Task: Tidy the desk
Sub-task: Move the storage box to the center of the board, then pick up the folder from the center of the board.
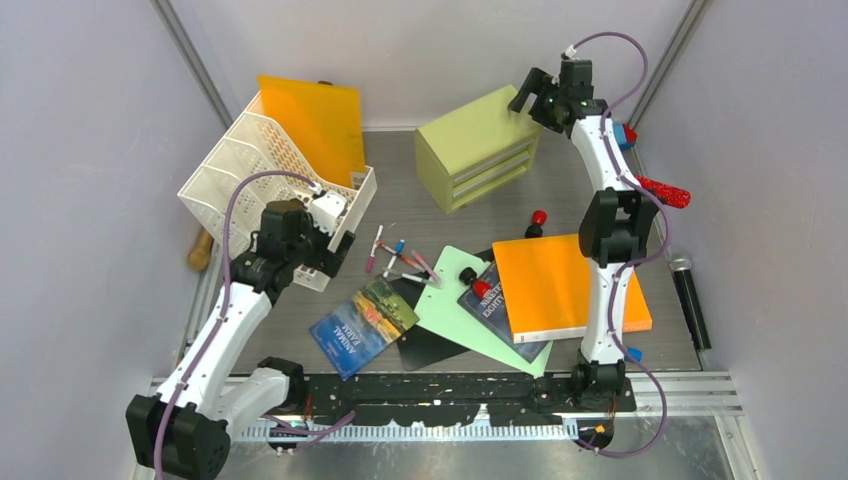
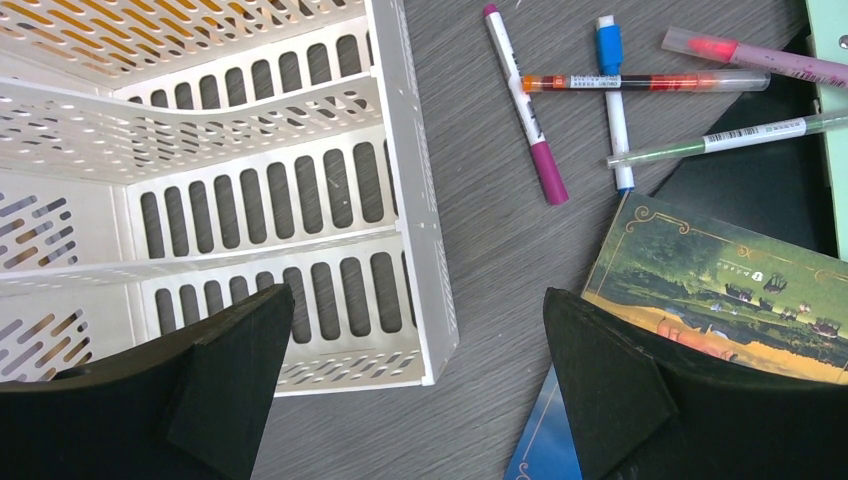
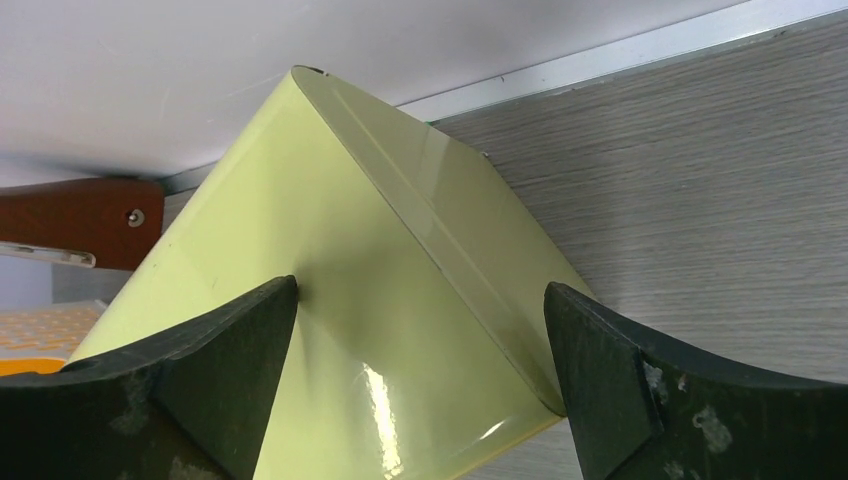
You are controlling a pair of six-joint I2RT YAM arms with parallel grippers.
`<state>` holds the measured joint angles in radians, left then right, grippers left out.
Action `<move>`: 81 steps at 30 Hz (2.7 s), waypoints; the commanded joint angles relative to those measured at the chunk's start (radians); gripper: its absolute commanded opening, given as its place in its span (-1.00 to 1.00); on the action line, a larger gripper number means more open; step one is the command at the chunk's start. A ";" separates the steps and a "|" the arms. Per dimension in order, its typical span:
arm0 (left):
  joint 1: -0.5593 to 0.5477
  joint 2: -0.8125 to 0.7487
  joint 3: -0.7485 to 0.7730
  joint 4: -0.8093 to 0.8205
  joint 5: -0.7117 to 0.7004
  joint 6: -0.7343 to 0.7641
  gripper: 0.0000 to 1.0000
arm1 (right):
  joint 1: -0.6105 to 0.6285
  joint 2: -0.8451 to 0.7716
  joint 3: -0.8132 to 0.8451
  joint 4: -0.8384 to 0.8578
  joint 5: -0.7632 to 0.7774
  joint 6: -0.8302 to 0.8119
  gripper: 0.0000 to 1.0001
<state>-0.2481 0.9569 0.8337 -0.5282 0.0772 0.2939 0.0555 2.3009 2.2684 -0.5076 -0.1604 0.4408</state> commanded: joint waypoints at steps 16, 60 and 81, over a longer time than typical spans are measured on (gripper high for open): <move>0.003 -0.059 -0.013 0.030 0.026 0.008 0.99 | 0.034 -0.300 -0.438 0.167 -0.219 0.053 0.89; -0.063 -0.006 0.038 -0.070 0.138 0.068 0.99 | 0.358 -1.371 -1.211 -0.531 0.043 -1.055 0.93; -0.111 0.278 0.085 0.023 0.178 0.008 0.99 | 0.405 -1.726 -1.653 -0.632 0.308 -1.381 0.83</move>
<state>-0.3538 1.2289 0.8810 -0.5293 0.2470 0.3134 0.4446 0.5728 0.6487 -1.1584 0.0471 -0.8383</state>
